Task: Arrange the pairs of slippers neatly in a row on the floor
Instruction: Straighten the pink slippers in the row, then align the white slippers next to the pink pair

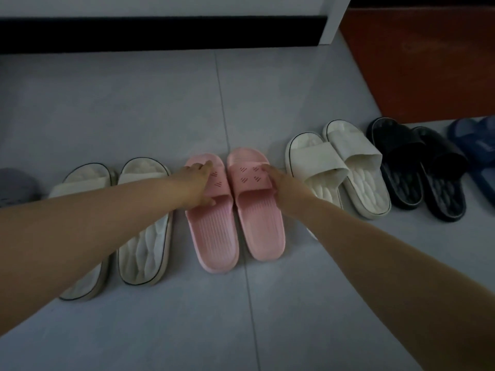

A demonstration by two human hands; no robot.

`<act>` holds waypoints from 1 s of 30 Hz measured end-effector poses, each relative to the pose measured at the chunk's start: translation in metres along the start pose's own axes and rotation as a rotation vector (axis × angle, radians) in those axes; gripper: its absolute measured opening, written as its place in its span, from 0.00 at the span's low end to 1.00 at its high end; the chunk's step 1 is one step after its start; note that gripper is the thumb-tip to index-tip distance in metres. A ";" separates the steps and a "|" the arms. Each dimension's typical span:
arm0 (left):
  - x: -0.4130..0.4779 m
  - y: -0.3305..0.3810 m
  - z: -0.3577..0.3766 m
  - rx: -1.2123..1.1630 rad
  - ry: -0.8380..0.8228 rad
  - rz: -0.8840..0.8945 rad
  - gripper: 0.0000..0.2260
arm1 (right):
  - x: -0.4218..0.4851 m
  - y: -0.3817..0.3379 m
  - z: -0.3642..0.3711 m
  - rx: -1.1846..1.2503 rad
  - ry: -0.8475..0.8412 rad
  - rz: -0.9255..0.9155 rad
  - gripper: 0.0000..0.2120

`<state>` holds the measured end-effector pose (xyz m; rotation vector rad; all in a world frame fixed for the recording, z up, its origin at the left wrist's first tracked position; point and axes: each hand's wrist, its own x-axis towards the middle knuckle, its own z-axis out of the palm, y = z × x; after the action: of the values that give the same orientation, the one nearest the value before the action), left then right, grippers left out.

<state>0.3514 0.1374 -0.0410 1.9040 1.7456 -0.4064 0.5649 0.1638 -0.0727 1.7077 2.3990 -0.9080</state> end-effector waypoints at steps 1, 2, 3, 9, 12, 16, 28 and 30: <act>-0.002 -0.001 -0.002 -0.013 -0.002 -0.012 0.43 | -0.001 0.000 -0.008 -0.037 -0.065 -0.044 0.34; -0.005 -0.002 -0.005 -0.038 -0.001 -0.030 0.43 | -0.003 0.002 -0.019 -0.092 -0.133 -0.096 0.35; -0.008 -0.004 -0.008 -0.070 0.003 -0.052 0.44 | -0.005 0.008 -0.033 -0.145 -0.186 -0.145 0.35; -0.011 0.019 -0.022 -0.299 0.170 -0.170 0.42 | 0.001 0.107 -0.155 -0.389 -0.242 -0.168 0.32; 0.018 0.083 -0.025 -0.401 0.248 -0.087 0.38 | 0.019 0.154 -0.184 -0.422 -0.316 -0.065 0.46; 0.073 0.179 -0.013 -0.464 0.104 0.017 0.42 | 0.031 0.185 -0.166 -0.227 -0.359 -0.104 0.44; 0.062 0.240 0.014 -0.426 0.163 -0.605 0.21 | -0.007 0.221 -0.125 -0.215 -0.233 -0.374 0.38; 0.063 0.249 0.015 -0.444 0.138 -0.616 0.25 | -0.013 0.228 -0.121 -0.157 -0.239 -0.374 0.40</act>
<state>0.6066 0.1729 -0.0446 1.0898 2.2730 -0.0804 0.8039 0.2612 -0.0651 1.0501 2.5829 -0.8733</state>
